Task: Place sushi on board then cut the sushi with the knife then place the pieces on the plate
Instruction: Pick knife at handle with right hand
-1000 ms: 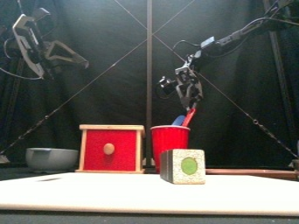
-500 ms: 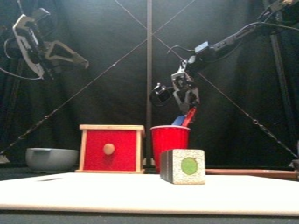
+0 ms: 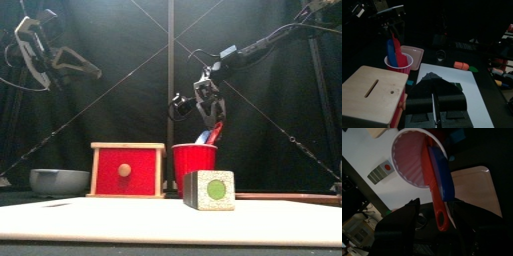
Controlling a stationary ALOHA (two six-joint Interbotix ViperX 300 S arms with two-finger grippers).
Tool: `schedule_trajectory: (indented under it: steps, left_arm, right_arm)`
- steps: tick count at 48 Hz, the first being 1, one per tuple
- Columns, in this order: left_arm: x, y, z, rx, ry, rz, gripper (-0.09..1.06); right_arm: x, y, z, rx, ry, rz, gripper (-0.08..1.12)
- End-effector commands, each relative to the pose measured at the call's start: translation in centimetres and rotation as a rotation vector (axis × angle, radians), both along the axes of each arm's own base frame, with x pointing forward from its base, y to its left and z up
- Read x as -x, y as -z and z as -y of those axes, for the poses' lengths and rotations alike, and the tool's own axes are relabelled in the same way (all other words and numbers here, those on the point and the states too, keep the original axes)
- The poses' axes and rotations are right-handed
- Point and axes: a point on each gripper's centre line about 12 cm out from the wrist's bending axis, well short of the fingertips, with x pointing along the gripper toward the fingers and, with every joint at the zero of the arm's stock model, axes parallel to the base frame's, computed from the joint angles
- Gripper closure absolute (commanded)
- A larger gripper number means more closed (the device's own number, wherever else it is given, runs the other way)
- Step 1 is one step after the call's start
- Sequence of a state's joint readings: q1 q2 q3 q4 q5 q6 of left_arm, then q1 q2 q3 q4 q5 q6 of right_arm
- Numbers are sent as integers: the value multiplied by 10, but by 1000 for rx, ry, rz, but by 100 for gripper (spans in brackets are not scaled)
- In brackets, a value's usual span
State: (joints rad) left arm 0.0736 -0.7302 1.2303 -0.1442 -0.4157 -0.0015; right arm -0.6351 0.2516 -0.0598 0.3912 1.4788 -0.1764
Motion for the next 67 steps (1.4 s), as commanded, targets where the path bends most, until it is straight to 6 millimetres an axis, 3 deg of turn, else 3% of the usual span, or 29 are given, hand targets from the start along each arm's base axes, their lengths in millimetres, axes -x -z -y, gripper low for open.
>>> schedule_trajectory:
  steps: [1,23,67]
  left_arm:
    - [-2,-6,-1,-1,-4,21,98]
    - [-2,-6,-1,5,-8,20,98]
    - [-2,-6,-2,5,-10,19,98]
  right_arm:
    - [0,-9,-1,13,-3,20,22]
    - [-3,-6,2,12,5,13,25]
    - [5,-14,2,-12,11,-4,68]
